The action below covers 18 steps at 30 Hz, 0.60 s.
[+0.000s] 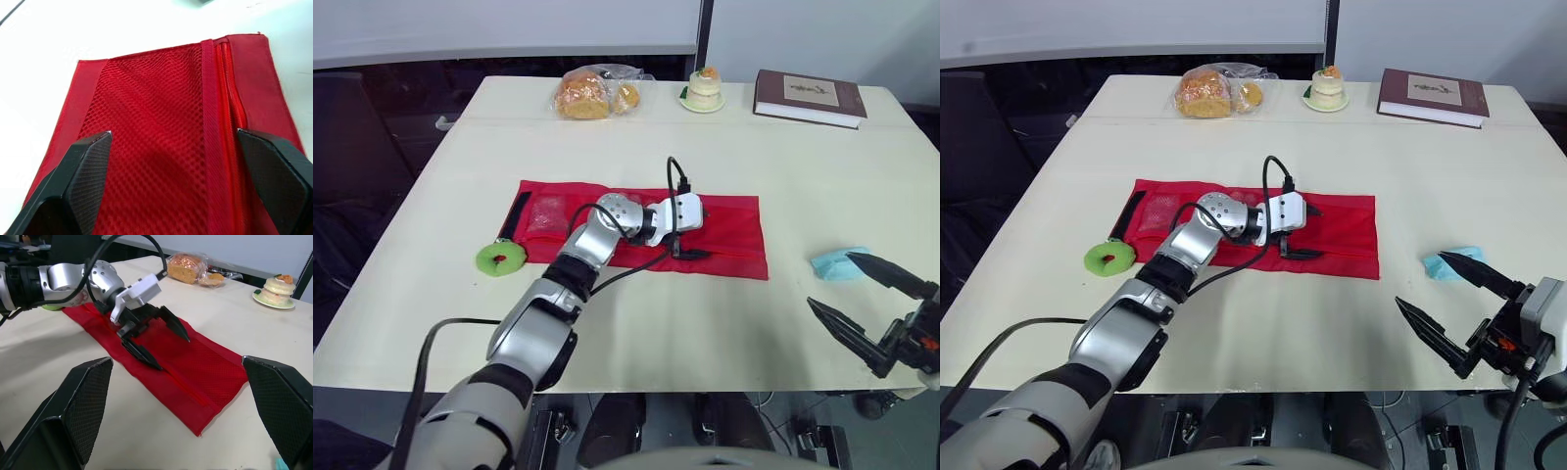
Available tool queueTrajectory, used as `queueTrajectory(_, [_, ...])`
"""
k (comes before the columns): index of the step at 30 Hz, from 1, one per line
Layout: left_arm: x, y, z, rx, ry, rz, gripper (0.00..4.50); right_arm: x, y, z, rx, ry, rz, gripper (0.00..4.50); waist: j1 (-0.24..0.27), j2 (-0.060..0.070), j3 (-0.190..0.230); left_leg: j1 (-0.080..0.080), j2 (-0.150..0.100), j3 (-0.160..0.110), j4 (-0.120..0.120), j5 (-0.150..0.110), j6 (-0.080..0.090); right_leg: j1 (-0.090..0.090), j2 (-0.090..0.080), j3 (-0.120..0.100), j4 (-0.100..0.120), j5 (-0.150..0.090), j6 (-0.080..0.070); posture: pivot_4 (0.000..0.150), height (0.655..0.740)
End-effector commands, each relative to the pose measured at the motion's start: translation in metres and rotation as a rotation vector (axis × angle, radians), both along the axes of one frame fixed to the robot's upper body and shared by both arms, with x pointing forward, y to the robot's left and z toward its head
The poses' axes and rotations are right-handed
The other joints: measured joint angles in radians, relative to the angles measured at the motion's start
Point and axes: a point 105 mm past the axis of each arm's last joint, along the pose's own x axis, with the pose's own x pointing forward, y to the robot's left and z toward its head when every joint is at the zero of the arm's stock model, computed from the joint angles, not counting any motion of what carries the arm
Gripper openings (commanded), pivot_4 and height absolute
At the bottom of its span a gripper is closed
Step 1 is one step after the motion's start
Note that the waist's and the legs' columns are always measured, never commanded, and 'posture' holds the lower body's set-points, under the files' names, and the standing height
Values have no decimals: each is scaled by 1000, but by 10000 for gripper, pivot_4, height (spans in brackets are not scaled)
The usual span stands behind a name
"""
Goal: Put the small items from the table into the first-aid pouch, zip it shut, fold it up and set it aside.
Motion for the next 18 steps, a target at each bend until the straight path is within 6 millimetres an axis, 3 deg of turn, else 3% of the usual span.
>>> queueTrajectory(1, [-1,-7,8,16,-84,-56,43429,-2,2,8,-25,-51,-9,45000,-1,0,0,0,0,0,0,0,0,0,0,0,0,0,0,1500,7289])
queueTrajectory(7, [-1,-9,-1,68,-138,-80,43429,-1,-1,3,-40,-46,-25,45000,0,0,0,0,0,0,0,0,0,0,0,0,0,0,0,1500,7289])
queueTrajectory(17, [2,-9,0,37,-152,-35,43429,-1,-2,-1,-41,-50,-32,45000,0,0,0,0,0,0,0,0,0,0,0,0,0,0,0,1500,7289])
queueTrajectory(18, [1,-9,0,34,-145,-37,38164,0,-3,-2,-43,-50,-37,45000,0,0,0,0,0,0,0,0,0,0,0,0,0,0,0,1500,7289])
